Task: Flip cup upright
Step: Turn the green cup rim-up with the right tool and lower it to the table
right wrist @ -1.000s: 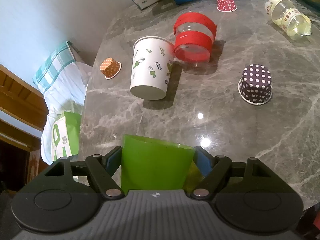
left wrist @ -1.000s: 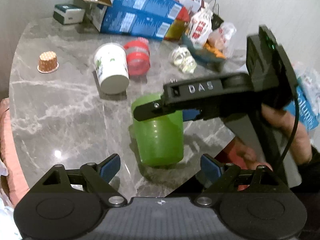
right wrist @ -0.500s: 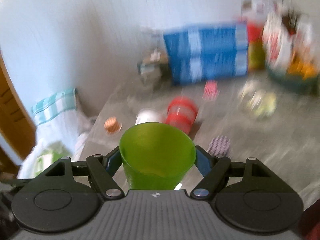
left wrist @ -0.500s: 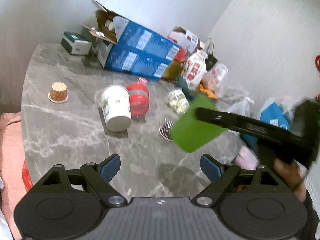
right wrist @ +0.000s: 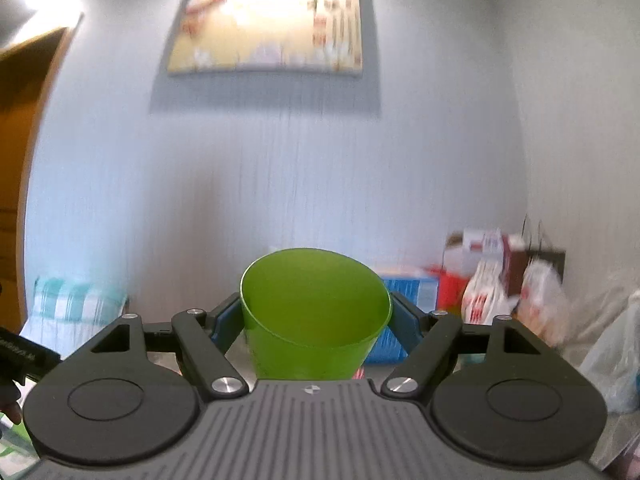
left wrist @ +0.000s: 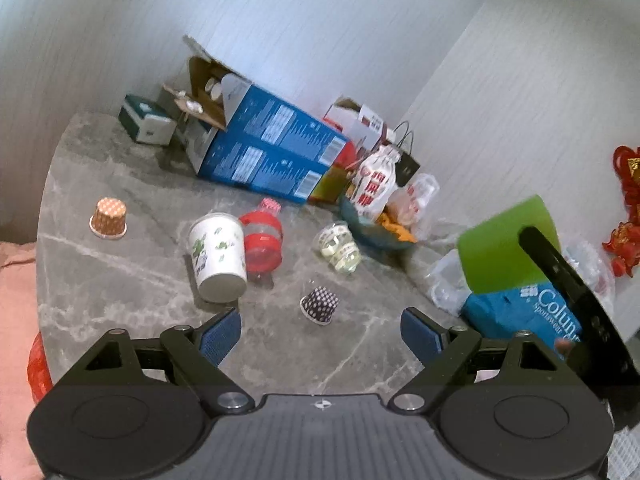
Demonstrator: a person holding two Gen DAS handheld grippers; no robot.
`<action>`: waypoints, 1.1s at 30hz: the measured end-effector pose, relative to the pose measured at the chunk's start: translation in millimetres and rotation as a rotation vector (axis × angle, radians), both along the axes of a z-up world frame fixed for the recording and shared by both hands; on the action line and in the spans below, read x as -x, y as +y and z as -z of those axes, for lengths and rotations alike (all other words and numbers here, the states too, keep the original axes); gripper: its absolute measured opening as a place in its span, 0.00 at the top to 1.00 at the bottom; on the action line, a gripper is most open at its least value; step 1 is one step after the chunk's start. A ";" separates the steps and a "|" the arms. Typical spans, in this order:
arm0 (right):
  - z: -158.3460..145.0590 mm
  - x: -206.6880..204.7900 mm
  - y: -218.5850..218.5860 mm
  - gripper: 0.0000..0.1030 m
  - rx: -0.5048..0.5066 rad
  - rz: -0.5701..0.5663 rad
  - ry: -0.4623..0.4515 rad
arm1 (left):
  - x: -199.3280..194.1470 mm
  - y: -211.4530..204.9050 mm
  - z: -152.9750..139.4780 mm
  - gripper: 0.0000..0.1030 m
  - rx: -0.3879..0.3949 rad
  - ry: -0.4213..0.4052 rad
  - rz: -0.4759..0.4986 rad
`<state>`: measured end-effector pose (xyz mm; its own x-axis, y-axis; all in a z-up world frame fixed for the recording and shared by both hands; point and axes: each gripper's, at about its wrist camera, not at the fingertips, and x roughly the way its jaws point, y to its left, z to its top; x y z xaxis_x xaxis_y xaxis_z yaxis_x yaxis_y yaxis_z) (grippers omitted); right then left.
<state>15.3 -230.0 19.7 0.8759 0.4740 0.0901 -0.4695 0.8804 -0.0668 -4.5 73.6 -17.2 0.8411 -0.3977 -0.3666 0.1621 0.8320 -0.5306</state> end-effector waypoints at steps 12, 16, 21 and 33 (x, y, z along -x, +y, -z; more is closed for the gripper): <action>55.6 -38.5 19.1 0.26 0.095 -0.006 0.266 | 2.4 -8.4 5.5 0.13 0.002 -0.026 -0.016; 72.8 -65.1 24.4 0.26 0.084 -0.012 0.340 | 0.7 -7.8 8.0 0.13 -0.012 -0.028 -0.031; 86.1 -81.4 35.4 0.26 0.096 -0.013 0.360 | -1.9 -6.0 13.2 0.13 -0.029 -0.014 -0.043; 105.2 -79.1 57.2 0.26 0.131 -0.018 0.363 | -8.8 -1.8 24.0 0.13 -0.025 0.022 -0.048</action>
<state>94.4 -172.8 -85.5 0.8311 0.4765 -0.2868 -0.4988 0.8667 -0.0052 4.2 71.7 -41.2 0.8508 -0.3476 -0.3941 0.1104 0.8514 -0.5127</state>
